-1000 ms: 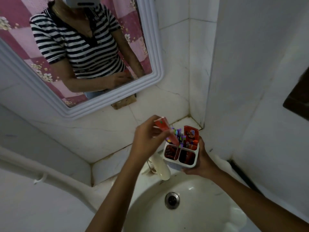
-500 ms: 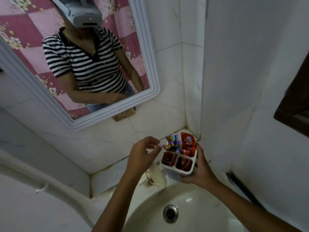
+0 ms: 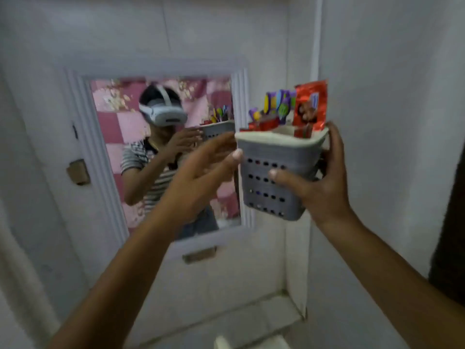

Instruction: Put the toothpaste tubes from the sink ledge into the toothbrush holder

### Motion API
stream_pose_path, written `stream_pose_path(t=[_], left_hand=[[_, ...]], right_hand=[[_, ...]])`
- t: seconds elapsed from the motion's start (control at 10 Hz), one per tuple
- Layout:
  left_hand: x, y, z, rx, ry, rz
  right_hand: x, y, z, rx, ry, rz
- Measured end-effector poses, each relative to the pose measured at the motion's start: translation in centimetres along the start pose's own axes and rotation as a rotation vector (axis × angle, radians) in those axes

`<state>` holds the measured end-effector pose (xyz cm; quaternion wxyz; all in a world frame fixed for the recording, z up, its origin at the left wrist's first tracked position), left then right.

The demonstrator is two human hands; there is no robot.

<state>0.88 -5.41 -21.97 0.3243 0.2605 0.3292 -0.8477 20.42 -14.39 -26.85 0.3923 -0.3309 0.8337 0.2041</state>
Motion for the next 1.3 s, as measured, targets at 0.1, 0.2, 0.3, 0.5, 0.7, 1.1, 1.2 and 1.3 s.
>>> stream_pose_path(t=[0.1,0.2,0.3,0.5,0.7,1.1,1.2,1.3], left_hand=[[-5.0,-4.7,6.2,-0.431,0.190,0.163],[-9.1,-8.7,12.1,-1.115,0.360,0.385],[-13.2,-12.1,15.0,-1.392,0.384,0.444],[-18.6,-16.3,12.3,-1.563,0.059,0.308],[-19.0,-17.2,10.9,-1.511,0.128,0.294],[-19.4,-17.6,10.4,-1.428,0.112,0.251],[-19.0,-17.6,10.3,-1.437,0.088,0.244],[-18.9,-17.2,11.1,-1.471,0.077,0.227]], right_hand=[[-8.7,0.0,-7.2,-0.059,-0.094,0.116],[-16.2,0.2,-13.9,-0.143,-0.143,0.183],[-22.3,0.9,-20.0,-0.154,-0.196,0.230],[-31.3,3.5,-25.1,0.084,-0.149,0.316],[-35.5,6.3,-21.3,0.333,-0.035,0.376],[-38.0,8.6,-14.0,0.714,-0.216,0.352],[-37.2,8.5,-12.7,0.748,-0.218,0.306],[-35.3,8.6,-12.3,0.718,-0.248,0.192]])
Point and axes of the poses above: each hand's wrist, its own x-axis away from the middle knuckle, its own y-axis out of the palm, z = x × y, the point moved 3 cm from there along -x, towards the middle knuckle, and after that the axes turned 3 degrees about -z, right-handed, at the moved point
